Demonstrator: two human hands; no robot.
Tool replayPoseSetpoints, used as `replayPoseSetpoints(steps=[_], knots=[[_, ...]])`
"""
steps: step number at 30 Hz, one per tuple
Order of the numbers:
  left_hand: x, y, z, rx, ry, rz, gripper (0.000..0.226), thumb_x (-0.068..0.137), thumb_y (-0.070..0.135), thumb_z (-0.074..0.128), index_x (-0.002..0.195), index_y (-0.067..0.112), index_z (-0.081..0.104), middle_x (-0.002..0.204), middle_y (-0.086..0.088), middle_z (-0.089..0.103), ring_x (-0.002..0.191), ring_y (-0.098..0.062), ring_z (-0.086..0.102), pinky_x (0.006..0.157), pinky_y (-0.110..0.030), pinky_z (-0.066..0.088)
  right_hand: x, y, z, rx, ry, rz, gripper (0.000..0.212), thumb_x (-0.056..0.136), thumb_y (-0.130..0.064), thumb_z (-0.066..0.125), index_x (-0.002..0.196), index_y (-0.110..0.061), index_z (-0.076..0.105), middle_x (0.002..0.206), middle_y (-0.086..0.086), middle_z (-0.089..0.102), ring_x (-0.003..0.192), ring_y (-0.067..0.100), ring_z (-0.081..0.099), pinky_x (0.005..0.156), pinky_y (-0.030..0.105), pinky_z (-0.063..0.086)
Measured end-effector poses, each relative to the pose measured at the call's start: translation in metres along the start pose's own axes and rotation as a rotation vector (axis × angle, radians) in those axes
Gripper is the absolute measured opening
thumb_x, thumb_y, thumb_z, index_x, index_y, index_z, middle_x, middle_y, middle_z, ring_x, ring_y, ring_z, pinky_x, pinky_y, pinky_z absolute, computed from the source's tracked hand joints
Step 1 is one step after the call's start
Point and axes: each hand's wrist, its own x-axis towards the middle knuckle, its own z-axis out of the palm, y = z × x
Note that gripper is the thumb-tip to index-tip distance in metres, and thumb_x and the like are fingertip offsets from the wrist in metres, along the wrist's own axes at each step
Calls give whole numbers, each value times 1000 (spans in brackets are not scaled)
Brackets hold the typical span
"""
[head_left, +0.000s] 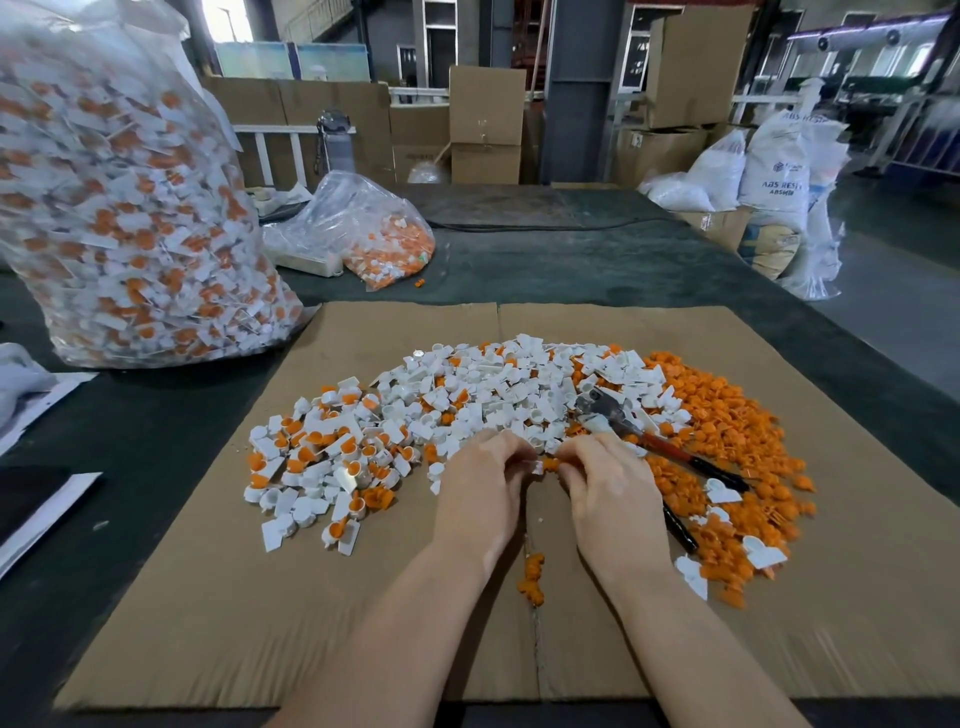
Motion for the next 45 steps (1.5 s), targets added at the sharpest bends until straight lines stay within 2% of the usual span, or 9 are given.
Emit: replayPoseSetpoints(steps=[4,10,16,20,22,32,36,40,45], knots=[[-1,1,0,-36,-33,-5,16,89,25,63,99,17,73,93,5,64,83,-1,47,74,-4,33,-1,-1,-2,21,81,-20,7,76,-1,73,77,-5,68,78,8,60,75,27,56,68,38,49],[-1,-1,-2,-88,-80,-135,31,87,21,66,118,19,64,109,1,65,98,-11,58,87,-20,45,-2,0,-5,194,68,52,4,82,-4,67,84,-8,69,77,0,68,71,15,62,66,33,53],[0,-4,-5,-194,-97,-185,10,89,25,63,98,29,61,80,16,58,76,1,54,62,-4,39,-1,0,-4,272,0,114,5,85,-14,67,82,-10,66,75,-3,64,72,13,59,67,35,51],[-2,-2,-8,-348,-117,-222,13,92,18,58,89,31,59,77,9,66,79,-12,65,78,-30,52,0,1,-2,245,-38,90,9,86,-17,66,80,-10,64,74,-3,62,72,14,56,67,33,47],[-2,-1,-9,-380,-129,-225,14,92,16,58,89,30,59,75,8,67,76,-11,66,79,-33,53,-1,1,-1,204,-23,68,12,86,-18,65,78,-10,63,73,-2,61,71,15,55,65,30,45],[-3,-2,-11,-551,-119,-268,9,90,10,61,95,16,65,72,0,69,63,-4,64,64,-16,52,-2,-2,0,88,2,-24,25,80,-13,72,63,-14,52,56,-7,48,52,13,44,55,25,35],[-4,-2,-10,-440,-123,-225,16,90,12,61,86,27,62,78,1,69,75,-12,66,75,-26,53,-2,-4,-1,77,-20,-37,36,76,-8,73,62,-19,41,55,-8,43,52,11,39,56,26,33],[-5,-1,-8,-301,-96,-167,17,90,18,61,86,34,60,81,13,65,82,-5,61,70,-9,41,-3,-2,-1,89,-69,-12,33,79,-9,68,62,-18,42,55,-6,45,53,13,40,58,27,32],[-6,0,-6,-220,-112,-111,13,92,23,59,101,27,67,90,15,64,87,-1,57,70,-2,36,-3,0,-1,92,-99,22,29,80,-10,65,62,-16,44,56,-5,46,55,14,42,58,26,29]])
